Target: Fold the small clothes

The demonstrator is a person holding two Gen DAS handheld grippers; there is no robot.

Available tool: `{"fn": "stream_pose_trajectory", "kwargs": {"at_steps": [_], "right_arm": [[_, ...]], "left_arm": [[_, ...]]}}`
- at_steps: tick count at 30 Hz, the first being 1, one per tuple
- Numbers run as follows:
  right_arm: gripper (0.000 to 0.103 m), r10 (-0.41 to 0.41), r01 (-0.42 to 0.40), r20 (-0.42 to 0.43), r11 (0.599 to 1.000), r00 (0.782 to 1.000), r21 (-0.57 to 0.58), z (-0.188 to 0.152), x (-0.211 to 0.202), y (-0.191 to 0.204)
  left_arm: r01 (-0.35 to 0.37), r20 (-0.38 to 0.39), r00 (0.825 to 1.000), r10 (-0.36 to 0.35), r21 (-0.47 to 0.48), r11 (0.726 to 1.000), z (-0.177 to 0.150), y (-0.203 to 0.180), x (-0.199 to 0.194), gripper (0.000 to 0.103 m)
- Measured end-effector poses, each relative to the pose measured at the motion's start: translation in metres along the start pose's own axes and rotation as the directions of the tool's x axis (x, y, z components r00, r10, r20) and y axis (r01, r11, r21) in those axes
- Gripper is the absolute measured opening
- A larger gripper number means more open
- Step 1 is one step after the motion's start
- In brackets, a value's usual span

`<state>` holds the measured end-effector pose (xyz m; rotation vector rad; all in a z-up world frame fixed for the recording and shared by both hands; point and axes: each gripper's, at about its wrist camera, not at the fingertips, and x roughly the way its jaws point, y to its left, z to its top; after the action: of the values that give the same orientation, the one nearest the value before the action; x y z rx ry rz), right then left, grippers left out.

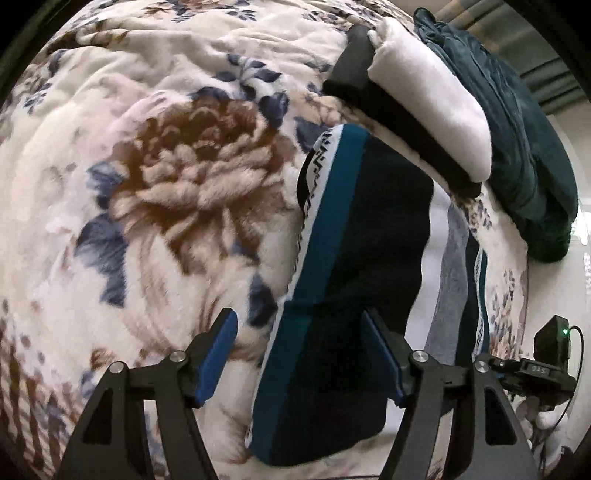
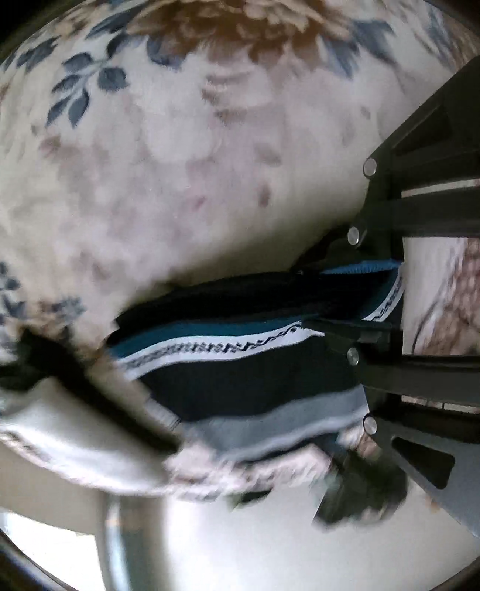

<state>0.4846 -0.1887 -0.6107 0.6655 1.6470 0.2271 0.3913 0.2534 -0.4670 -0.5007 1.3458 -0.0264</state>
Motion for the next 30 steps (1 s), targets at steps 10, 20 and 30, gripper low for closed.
{"fn": "stream_pose_trajectory", "kwargs": {"at_steps": [10, 20, 30], "right_arm": [[0.056, 0.110, -0.127, 0.077, 0.957, 0.991, 0.262, -0.057, -0.014, -0.042], [0.015, 0.273, -0.293, 0.107, 0.910, 0.956, 0.294, -0.067, 0.030, -0.022], [0.032, -0.014, 0.016, -0.022, 0.997, 1.000, 0.077, -0.060, -0.008, 0.009]], "left_arm": [[0.180, 0.009, 0.979, -0.205, -0.521, 0.834, -0.084, 0.043, -0.010, 0.067], [0.318, 0.184, 0.946, -0.265, -0.671, 0.669, -0.108, 0.046, 0.032, 0.032], [0.182, 0.019, 0.979, -0.203, -0.529, 0.829, -0.098, 0.050, -0.005, 0.051]]}}
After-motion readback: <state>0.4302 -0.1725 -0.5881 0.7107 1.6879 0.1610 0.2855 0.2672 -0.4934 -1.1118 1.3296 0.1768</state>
